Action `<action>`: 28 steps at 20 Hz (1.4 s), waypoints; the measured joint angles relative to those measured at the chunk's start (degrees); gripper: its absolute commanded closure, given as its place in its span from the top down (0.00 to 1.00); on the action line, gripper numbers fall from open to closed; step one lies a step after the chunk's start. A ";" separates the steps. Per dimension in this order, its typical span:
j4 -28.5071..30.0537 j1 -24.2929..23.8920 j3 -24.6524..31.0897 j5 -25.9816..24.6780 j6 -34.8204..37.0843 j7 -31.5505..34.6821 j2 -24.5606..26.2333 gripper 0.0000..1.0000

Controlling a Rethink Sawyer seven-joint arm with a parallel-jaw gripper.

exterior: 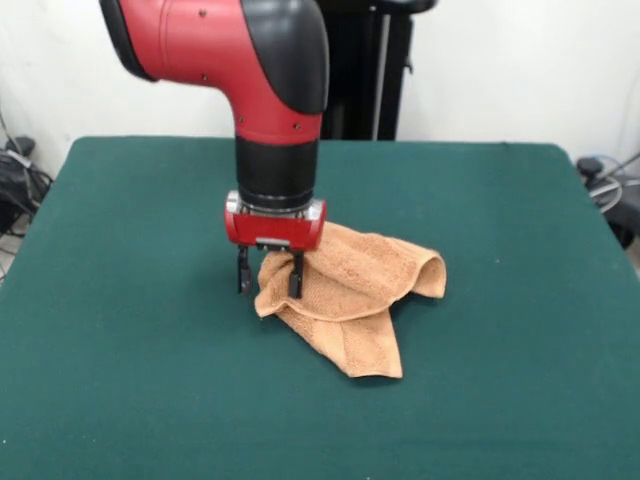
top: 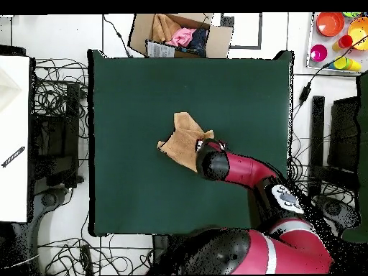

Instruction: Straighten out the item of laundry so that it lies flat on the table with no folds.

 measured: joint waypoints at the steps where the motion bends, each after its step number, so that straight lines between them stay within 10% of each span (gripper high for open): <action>1: -0.29 -0.14 0.17 -0.02 -0.77 0.00 0.51 1.00; 5: -0.29 -0.42 0.54 -0.08 -1.63 0.00 0.62 1.00; 6: -0.22 -0.20 1.18 -0.08 -1.64 -0.01 0.63 0.00; 20: -0.23 0.47 1.14 0.08 0.63 0.00 -0.46 0.00; 28: 0.29 0.21 1.32 1.59 15.21 0.00 -7.34 0.00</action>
